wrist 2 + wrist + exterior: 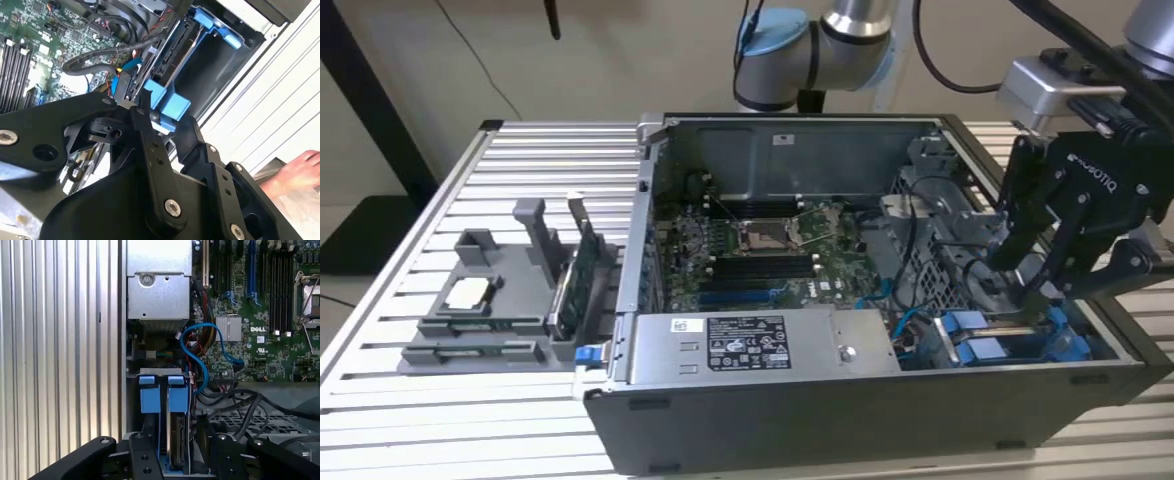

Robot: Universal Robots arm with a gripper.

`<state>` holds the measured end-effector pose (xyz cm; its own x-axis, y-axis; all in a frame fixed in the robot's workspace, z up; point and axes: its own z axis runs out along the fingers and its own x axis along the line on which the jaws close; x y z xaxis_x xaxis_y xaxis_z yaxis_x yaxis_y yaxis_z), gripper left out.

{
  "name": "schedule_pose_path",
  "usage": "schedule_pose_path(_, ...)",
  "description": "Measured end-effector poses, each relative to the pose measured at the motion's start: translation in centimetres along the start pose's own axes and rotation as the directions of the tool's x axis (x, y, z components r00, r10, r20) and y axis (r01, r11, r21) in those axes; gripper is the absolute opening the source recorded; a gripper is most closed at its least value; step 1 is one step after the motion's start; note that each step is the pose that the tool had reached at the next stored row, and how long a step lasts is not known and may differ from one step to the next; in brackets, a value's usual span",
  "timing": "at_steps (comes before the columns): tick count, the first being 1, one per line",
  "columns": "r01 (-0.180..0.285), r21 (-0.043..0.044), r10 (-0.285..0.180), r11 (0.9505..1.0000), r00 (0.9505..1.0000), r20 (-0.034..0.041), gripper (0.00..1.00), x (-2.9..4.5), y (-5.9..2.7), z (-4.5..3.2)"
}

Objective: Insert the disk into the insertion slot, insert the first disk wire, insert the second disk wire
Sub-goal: 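Insert the disk into the insertion slot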

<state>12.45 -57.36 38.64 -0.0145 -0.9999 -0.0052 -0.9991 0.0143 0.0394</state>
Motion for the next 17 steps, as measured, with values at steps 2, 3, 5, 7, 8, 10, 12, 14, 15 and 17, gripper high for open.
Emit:
schedule_pose_path(2, 0.000, 0.0000, 0.000, 1.0000, 1.0000, -0.0001, 0.47, -0.04, 0.01, -0.26)
schedule_pose_path(3, 0.000, 0.0000, 0.000, 1.0000, 1.0000, 0.0000, 0.47, -0.06, 0.02, -0.39)
schedule_pose_path(5, 0.000, 0.0000, 0.000, 1.0000, 1.0000, 0.0001, 0.47, -0.10, 0.04, -0.72)
schedule_pose_path(7, 0.000, 0.0000, 0.000, 1.0000, 1.0000, 0.0001, 0.47, -0.18, 0.08, -1.06)
schedule_pose_path(8, 0.000, 0.0000, 0.000, 1.0000, 1.0000, 0.0003, 0.47, -0.23, 0.13, -1.16)
schedule_pose_path(10, 0.000, 0.0014, 0.000, 1.0000, 1.0000, 0.0002, 0.47, -0.32, 0.28, -1.20)
schedule_pose_path(12, 0.000, 0.0058, 0.000, 1.0000, 1.0000, 0.0005, 0.47, -0.39, 0.45, -1.19)
schedule_pose_path(14, 0.000, 0.0120, 0.000, 0.9999, 1.0000, 0.0003, 0.47, -0.51, 0.57, -1.20)
schedule_pose_path(15, 0.000, 0.0141, 0.000, 0.9999, 1.0000, 0.0005, 0.47, -0.68, 0.60, -1.18)
schedule_pose_path(17, 0.000, 0.0156, 0.000, 0.9999, 1.0000, 0.0005, 0.47, -1.16, 0.62, -1.17)
